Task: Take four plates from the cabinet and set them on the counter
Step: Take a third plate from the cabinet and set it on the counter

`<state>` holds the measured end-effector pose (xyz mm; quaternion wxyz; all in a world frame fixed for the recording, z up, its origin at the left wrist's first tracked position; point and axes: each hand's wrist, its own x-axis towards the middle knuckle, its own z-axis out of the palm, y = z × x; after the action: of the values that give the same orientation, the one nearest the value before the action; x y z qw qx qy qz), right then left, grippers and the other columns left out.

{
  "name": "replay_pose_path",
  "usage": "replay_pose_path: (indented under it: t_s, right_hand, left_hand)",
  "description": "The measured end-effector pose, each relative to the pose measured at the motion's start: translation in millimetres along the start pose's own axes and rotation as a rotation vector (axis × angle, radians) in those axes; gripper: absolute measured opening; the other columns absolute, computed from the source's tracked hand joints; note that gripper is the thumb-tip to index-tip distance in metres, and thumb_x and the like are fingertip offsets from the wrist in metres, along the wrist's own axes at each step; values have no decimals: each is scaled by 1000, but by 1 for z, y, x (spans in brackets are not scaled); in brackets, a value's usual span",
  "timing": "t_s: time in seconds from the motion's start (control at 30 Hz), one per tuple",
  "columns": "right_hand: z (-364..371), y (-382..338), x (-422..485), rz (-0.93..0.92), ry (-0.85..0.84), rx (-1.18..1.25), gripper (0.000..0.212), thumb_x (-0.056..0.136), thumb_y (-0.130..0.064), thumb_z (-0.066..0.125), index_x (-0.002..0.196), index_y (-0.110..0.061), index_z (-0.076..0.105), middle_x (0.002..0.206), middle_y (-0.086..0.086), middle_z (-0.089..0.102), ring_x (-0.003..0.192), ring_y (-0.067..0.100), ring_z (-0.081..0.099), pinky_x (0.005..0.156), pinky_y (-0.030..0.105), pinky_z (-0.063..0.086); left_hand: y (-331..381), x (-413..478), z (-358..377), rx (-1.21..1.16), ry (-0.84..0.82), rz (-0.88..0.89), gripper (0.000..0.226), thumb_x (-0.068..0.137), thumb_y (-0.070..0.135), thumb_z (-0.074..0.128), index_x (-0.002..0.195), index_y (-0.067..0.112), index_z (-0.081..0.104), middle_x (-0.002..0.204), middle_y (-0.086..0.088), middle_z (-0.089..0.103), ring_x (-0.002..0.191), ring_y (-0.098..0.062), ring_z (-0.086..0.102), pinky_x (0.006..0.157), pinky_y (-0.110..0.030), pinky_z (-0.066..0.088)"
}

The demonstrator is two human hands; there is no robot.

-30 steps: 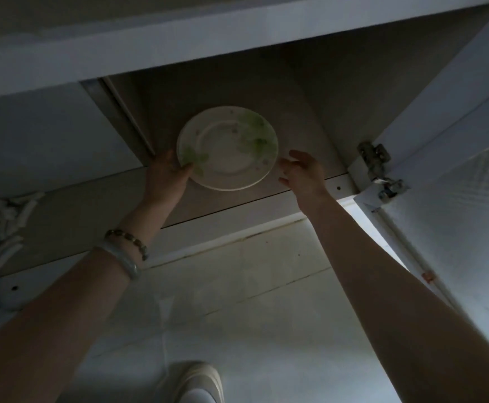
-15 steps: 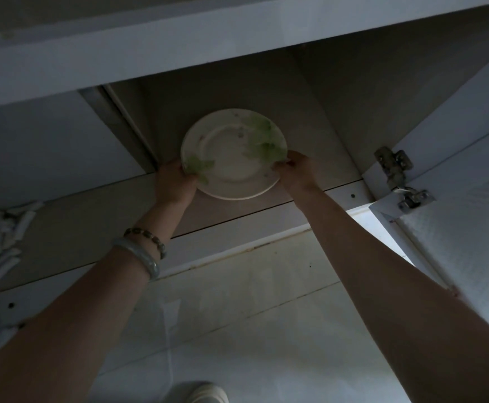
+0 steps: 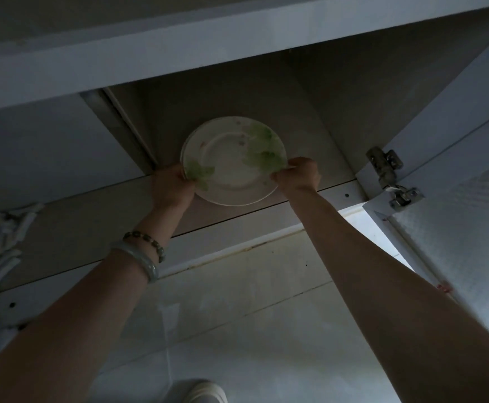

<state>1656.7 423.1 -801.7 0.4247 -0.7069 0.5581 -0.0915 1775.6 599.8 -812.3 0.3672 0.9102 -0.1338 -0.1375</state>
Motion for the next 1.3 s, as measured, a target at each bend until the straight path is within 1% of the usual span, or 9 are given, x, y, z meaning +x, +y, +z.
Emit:
replay_pose_path:
  t_s: [0.23, 0.33, 0.47, 0.6, 0.73, 0.83, 1.0, 1.17, 1.3]
  right_hand:
    - [-11, -3, 4, 70, 1, 31, 16, 75, -12, 69, 90, -9, 73, 97, 14, 72, 94, 29, 67, 70, 26, 50]
    - [-19, -2, 4, 143, -27, 230, 10, 74, -2, 67, 80, -9, 68, 98, 16, 70, 94, 34, 66, 79, 43, 58]
    - [-30, 1, -2, 205, -73, 450, 21, 73, 6, 63, 80, -14, 62, 103, 18, 67, 89, 33, 67, 65, 45, 60]
    - [-46, 3, -10, 177, -93, 514, 30, 71, 11, 61, 69, -19, 57, 97, 17, 68, 87, 33, 67, 60, 40, 60]
    - [-74, 5, -28, 173, -141, 552, 28, 77, 13, 60, 75, -14, 59, 80, 10, 65, 75, 26, 65, 46, 30, 57]
    - [-101, 7, -47, 183, -160, 560, 27, 78, 15, 60, 87, -10, 62, 82, 13, 66, 78, 28, 67, 53, 33, 59]
    - [-150, 7, -82, 148, -171, 512, 30, 80, 15, 58, 76, -15, 62, 78, 10, 67, 74, 29, 68, 58, 36, 60]
    - [-201, -5, -120, 147, -134, 464, 32, 77, 12, 62, 70, -19, 61, 86, 12, 69, 79, 32, 69, 64, 41, 61]
    - [-243, -21, -159, 225, -84, 443, 33, 74, 12, 59, 71, -21, 58, 99, 16, 68, 79, 33, 69, 61, 43, 60]
  left_hand:
    - [1, -1, 7, 256, -23, -17, 47, 78, 28, 67, 121, 10, 59, 128, -16, 56, 123, -34, 47, 98, -35, 37]
    - [3, -4, 8, 188, -33, -42, 55, 74, 31, 71, 124, 14, 56, 131, -12, 55, 129, -36, 42, 104, -40, 34]
    - [8, -12, 7, 228, -15, -101, 65, 71, 41, 74, 127, 18, 51, 137, -14, 47, 131, -37, 36, 102, -38, 28]
    - [21, -24, -6, 253, -84, -48, 60, 68, 44, 71, 118, 14, 59, 127, -16, 58, 123, -36, 47, 102, -42, 38]
    - [39, -53, -25, -436, -171, -88, 42, 79, 12, 71, 119, 7, 61, 113, -12, 64, 90, -17, 63, 78, -20, 55]
    - [57, -75, -38, -584, -136, -228, 29, 94, 9, 54, 123, 2, 58, 104, -10, 61, 74, -7, 59, 59, -14, 53]
    - [83, -117, -67, -652, -184, -331, 27, 94, 3, 52, 120, -3, 56, 107, -16, 61, 71, -13, 62, 69, -25, 56]
    - [121, -161, -100, -669, -228, -324, 14, 90, -4, 56, 100, 3, 62, 87, -12, 66, 55, -11, 68, 55, -22, 57]
    - [162, -190, -129, -630, -283, -417, 11, 89, -3, 57, 91, 7, 62, 89, -13, 67, 73, -20, 67, 74, -36, 54]
